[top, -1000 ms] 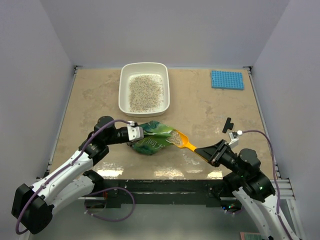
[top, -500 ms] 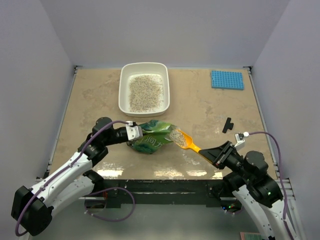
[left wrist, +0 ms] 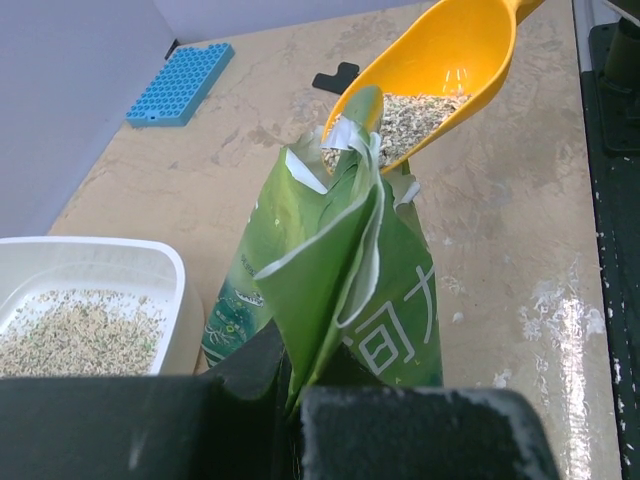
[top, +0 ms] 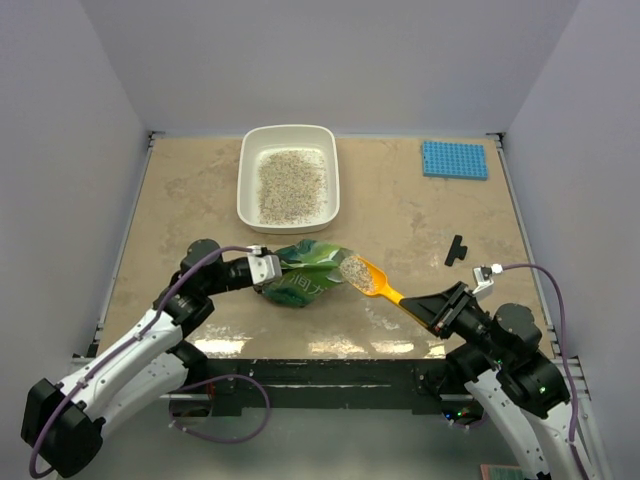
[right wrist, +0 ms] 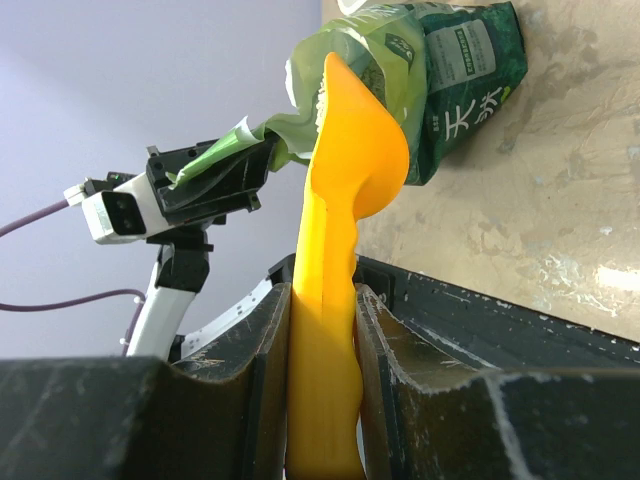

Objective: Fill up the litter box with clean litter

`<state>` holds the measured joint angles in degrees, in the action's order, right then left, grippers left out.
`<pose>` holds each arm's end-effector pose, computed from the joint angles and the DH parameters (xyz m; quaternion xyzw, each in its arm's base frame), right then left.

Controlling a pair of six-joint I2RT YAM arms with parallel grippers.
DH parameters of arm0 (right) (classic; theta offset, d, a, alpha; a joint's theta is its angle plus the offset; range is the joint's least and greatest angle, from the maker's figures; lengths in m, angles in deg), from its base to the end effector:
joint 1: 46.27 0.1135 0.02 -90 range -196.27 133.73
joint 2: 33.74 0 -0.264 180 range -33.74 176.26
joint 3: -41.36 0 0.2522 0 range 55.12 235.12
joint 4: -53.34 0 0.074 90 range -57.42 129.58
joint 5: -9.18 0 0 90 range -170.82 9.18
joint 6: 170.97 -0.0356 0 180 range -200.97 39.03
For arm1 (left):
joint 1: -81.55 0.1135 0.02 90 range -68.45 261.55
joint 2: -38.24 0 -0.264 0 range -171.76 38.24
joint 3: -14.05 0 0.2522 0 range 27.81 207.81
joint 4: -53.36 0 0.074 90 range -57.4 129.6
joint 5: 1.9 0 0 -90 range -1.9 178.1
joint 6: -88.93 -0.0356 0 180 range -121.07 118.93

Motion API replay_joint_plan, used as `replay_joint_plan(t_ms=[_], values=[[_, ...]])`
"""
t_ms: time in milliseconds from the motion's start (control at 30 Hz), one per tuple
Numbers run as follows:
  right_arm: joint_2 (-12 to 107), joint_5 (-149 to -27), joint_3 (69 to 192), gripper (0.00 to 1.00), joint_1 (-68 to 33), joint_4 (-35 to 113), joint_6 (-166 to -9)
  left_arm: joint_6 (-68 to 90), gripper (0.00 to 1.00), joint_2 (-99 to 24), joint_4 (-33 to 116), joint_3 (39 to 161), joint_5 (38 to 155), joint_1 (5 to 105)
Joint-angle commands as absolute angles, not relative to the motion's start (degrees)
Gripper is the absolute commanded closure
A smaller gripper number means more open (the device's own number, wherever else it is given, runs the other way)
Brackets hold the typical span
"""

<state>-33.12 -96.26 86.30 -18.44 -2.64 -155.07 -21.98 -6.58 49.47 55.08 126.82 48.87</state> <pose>0.0332 0.0282 0.2707 0.2238 0.7398 0.5518 0.3133 0.1439 -0.1188 0.2693 0.5150 0.5357 -0.3119 0.5921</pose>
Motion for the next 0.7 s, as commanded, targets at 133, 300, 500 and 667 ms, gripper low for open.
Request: replay_joint_plan(t_ms=[133, 300, 500, 667], values=[[-33.9, -94.8, 90.4, 1.00, -18.3, 4.0, -158.0, -21.7, 1.00, -4.3, 54.6, 54.4, 124.9, 48.9], [-30.3, -94.7, 92.9, 1.00, -18.3, 5.6, -157.3, -22.5, 1.00, -4.3, 54.1, 54.6, 121.4, 48.9], [-25.6, -92.2, 96.6, 1.00, -18.4, 8.3, -156.4, -23.5, 1.00, -3.4, 53.5, 54.8, 117.5, 48.9], [-20.9, -89.5, 97.7, 1.00, -18.3, 12.0, -155.6, -23.7, 1.00, -1.3, 53.2, 54.2, 118.3, 48.9]])
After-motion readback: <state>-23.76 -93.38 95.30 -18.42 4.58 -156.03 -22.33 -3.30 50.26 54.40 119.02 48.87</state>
